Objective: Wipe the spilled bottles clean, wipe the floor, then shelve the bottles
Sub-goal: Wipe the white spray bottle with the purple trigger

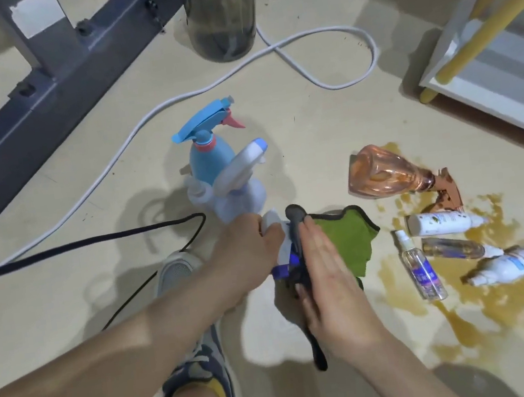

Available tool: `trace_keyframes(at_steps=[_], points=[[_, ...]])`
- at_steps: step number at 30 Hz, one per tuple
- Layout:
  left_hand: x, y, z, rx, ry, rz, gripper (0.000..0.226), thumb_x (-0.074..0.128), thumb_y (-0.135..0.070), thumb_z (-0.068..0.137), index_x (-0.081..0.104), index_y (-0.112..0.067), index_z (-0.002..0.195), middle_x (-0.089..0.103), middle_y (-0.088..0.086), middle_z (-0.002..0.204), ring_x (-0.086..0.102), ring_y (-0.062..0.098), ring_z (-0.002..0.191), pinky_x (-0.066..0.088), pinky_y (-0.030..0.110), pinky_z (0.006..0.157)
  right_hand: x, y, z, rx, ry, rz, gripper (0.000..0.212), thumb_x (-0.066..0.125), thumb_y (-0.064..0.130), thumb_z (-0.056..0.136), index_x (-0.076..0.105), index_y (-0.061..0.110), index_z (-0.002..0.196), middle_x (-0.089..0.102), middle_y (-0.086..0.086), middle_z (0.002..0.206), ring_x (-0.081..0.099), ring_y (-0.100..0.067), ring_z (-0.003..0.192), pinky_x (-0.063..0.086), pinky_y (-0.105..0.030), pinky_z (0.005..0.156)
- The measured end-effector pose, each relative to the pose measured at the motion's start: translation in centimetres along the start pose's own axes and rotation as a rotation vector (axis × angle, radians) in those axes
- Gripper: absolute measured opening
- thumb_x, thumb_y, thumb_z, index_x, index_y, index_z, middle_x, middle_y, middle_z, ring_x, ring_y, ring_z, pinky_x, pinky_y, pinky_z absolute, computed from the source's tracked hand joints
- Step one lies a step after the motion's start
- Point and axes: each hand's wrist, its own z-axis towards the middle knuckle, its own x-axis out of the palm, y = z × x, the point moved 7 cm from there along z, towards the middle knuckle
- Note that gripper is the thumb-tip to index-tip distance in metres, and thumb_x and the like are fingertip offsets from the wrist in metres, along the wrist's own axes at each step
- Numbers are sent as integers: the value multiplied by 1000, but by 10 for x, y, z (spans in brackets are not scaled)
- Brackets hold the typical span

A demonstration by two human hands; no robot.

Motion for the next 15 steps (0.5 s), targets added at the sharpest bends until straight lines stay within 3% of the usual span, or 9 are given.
trace_keyframes(at_steps=[2,4,7,9,12,13,14,15], points=[[7,-1,-7,37,26,46,37,44,-35,97,50,-8,73,50,0,62,45,17,57,35,24,49,-8,-17,13,24,-27,-280,85,60,14,85,13,31,155,18,17,159,15,2,145,24,-30,92],[13,-2,-11,83,41,87,37,43,-37,96,45,-11,69,46,-1,58,44,20,56,32,29,52,-17,-24,36,17,-46,-421,71,68,19,76,41,29,141,49,11,136,45,-10,126,17,-33,78],[13,-3,-11,104,20,113,37,41,-38,98,41,-12,71,43,-1,59,42,20,57,28,28,52,-23,-26,62,11,60,-557,38,69,43,75,59,30,110,63,10,105,56,-18,110,22,-37,88],[13,-9,-14,140,28,152,34,41,-36,99,41,-12,74,44,0,63,42,21,61,29,28,53,-30,-27,74,32,265,-419,25,68,51,72,58,35,89,63,14,88,58,-13,100,30,-35,89],[18,-21,-25,233,57,249,23,41,-30,100,43,-10,87,51,5,79,48,25,74,37,34,66,-33,-23,75,189,792,-191,29,85,34,68,58,39,75,65,19,77,61,-4,81,42,-26,77],[18,-24,-27,260,53,279,21,41,-28,100,41,-11,87,52,6,80,49,27,76,38,35,69,-33,-21,74,164,812,-239,27,84,32,70,58,36,75,65,16,77,61,-10,82,43,-28,78],[17,-26,-27,282,47,299,20,41,-27,100,39,-12,86,51,6,80,50,28,78,38,36,71,-32,-21,76,114,720,-328,22,79,31,73,58,32,78,64,12,80,61,-16,84,42,-31,80],[16,-27,-27,298,43,313,21,41,-26,100,37,-13,84,50,6,78,50,28,76,37,36,69,-27,-17,76,30,510,-367,14,71,27,76,58,27,81,63,8,81,59,-21,84,40,-33,79]])
